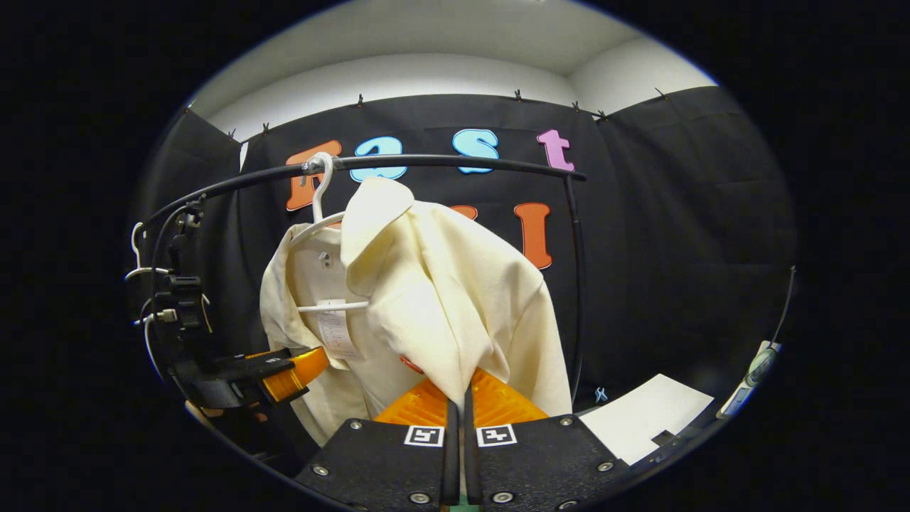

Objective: Grasp the clothes on the hanger with both hands and then place them into the laundry hamper below.

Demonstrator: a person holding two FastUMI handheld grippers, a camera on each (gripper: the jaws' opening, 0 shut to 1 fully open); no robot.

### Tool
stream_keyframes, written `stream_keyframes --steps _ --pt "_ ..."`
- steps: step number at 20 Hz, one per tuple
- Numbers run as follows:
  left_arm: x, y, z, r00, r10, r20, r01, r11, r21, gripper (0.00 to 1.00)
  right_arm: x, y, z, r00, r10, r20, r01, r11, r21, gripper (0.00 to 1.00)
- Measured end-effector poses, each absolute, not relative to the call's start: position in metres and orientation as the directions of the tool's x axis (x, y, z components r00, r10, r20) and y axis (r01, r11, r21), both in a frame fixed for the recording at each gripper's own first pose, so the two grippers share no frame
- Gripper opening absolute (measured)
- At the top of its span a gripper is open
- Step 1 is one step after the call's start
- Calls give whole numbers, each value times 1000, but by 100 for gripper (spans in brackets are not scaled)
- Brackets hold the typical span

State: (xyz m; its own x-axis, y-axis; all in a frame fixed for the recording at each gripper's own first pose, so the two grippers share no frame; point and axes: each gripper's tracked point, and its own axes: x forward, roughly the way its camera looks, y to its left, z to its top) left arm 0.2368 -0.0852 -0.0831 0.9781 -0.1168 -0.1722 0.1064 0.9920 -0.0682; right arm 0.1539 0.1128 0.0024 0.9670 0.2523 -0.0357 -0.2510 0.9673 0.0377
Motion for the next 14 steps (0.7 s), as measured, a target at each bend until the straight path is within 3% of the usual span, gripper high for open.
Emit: stream_keyframes --steps 6,7,12,13,14 --pt "249 -84 -81 983 -91 -160 65 985 -161 100 153 112 4 964 263 -36 -262 964 37 2" --pt "252 -80 -81 984 -75 -159 47 983 -176 96 154 111 6 964 263 -35 -262 964 38 3" --pt "264 -64 -92 981 4 -192 -50 971 -235 96 151 110 5 965 260 -31 -258 965 43 3" --pt "265 -63 -92 981 9 -193 -56 970 -237 100 150 110 5 965 259 -31 -258 965 43 3" --pt "266 -63 -91 982 12 -191 -57 970 -235 93 150 109 6 965 259 -30 -257 965 44 2"
